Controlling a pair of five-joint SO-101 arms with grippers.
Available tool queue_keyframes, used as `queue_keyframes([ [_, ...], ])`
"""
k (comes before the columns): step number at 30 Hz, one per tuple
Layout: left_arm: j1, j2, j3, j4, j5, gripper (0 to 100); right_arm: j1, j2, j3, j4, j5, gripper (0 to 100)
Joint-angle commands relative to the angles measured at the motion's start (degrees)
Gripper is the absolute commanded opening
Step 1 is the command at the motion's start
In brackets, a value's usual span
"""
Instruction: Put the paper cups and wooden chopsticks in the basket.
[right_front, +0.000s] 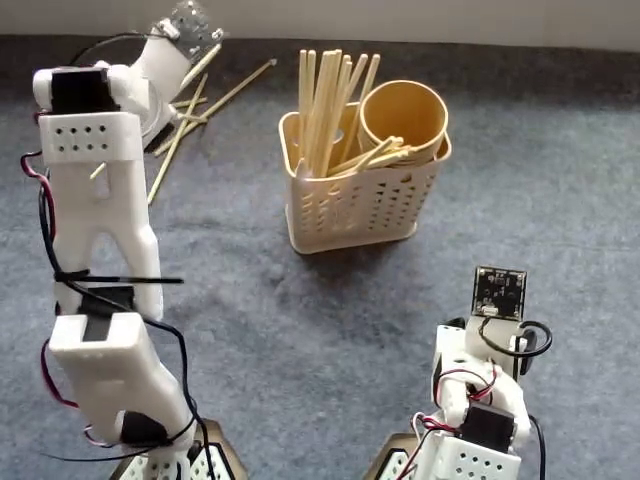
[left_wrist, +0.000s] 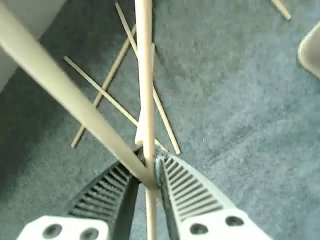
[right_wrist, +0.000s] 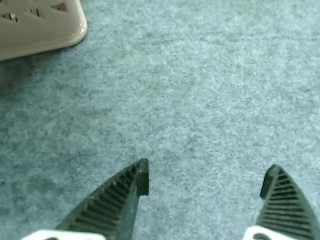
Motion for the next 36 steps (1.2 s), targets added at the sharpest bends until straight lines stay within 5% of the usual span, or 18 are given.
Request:
queue_keyframes([
  [1, 5.8, -5.8, -6.8, -0.1, 8.1, 0, -0.5, -0.5, 6.2, -1.1, 0.5, 34.7],
  [12, 24.9, -5.8, -21.8, -13.9, 32.4, 0, -0.5, -0.5, 6.2, -1.1, 0.5, 34.7],
  [23, 30.2, -1.1, -20.5, -23.7, 49.4, 0, -0.5, -0.5, 6.2, -1.1, 0.6, 34.7],
  [27, 30.4, 2.2, -20.4, -23.6, 52.5, 2, -0.5, -0.5, 6.2, -1.1, 0.6, 34.7],
  [32, 30.1, 2.8, -20.6, -19.5, 52.6, 18, -0.5, -0.5, 6.2, -1.1, 0.6, 34.7],
  [36, 29.1, 2.7, -20.6, -18.7, 50.1, 17, -0.5, -0.5, 6.2, -1.1, 0.6, 34.7],
])
